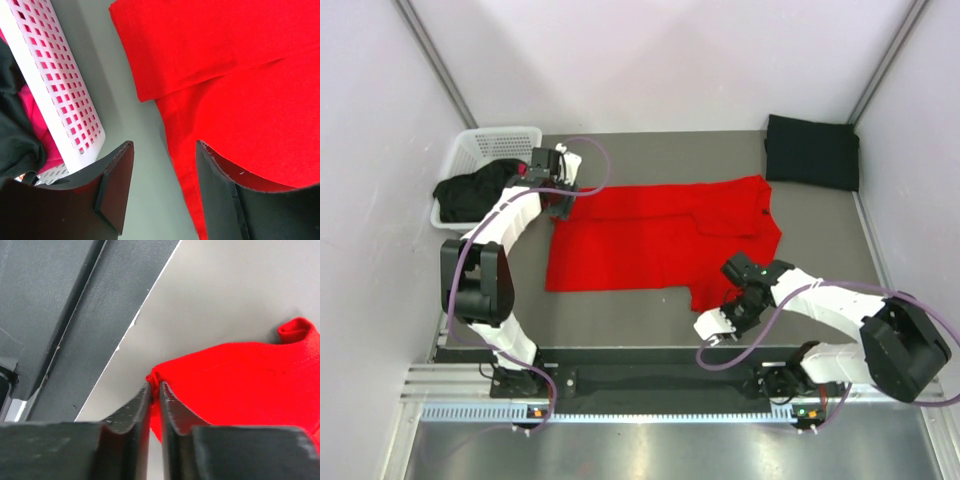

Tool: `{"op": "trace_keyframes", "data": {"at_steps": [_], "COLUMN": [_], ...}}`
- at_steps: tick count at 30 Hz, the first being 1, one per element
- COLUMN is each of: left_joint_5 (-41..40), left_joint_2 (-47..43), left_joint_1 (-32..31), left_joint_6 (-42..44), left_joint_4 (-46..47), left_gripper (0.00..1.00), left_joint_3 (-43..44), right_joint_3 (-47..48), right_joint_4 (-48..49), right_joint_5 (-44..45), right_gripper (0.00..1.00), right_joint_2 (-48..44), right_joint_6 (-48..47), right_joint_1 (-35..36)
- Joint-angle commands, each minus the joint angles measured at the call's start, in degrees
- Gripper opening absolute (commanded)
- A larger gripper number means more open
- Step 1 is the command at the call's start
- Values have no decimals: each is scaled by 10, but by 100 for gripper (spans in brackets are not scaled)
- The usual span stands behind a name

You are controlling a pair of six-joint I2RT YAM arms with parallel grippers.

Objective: Fold and stack the t-shirts
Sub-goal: Fold the tshirt

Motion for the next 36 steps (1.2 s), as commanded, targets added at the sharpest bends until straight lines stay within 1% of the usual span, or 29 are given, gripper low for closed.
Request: {"op": "trace_keyframes", "data": {"at_steps": [1, 2, 5, 8, 9, 10, 11, 13, 16, 17, 18, 21, 28, 32, 36], "left_joint_5": [-4, -4, 17, 89, 106, 141, 152, 165, 190, 198, 202, 200, 168, 151, 140], "left_joint_2": [-12, -17, -45, -92, -106, -133, -143, -161, -157, -156, -155, -168, -190, -188, -161], "left_joint_1": [5, 6, 14, 17, 17, 17, 17, 17, 17, 17, 17, 17, 20, 25, 32], "left_joint_6": [8, 13, 44, 102, 120, 154, 170, 189, 210, 216, 222, 229, 252, 251, 251], "left_joint_4": [4, 0, -15, -53, -61, -79, -88, -105, -139, -168, -178, -188, -191, -161, -135], "left_gripper": [57, 57, 57, 54, 53, 52, 52, 53, 54, 54, 59, 56, 54, 54, 54], "left_joint_3": [-7, -13, -39, -84, -99, -127, -141, -171, -186, -187, -191, -216, -267, -285, -285], "right_joint_3": [17, 21, 32, 40, 42, 46, 49, 58, 69, 72, 75, 82, 90, 90, 88], "right_joint_4": [4, -11, -45, -76, -79, -80, -75, -70, -55, -45, -39, -25, -19, -19, -17], "right_joint_5": [-5, 1, 22, 41, 44, 51, 64, 75, 90, 92, 94, 96, 95, 92, 88], "right_gripper": [10, 5, 0, 0, 0, 0, 0, 0, 1, 1, 1, 1, 1, 1, 1], "right_joint_2": [2, -7, -46, -103, -116, -135, -143, -141, -123, -119, -115, -99, -81, -78, -76], "right_joint_6": [19, 20, 31, 47, 59, 68, 79, 107, 137, 142, 152, 162, 183, 189, 189], "right_joint_1": [13, 14, 14, 13, 14, 13, 13, 14, 13, 13, 13, 13, 14, 14, 14]}}
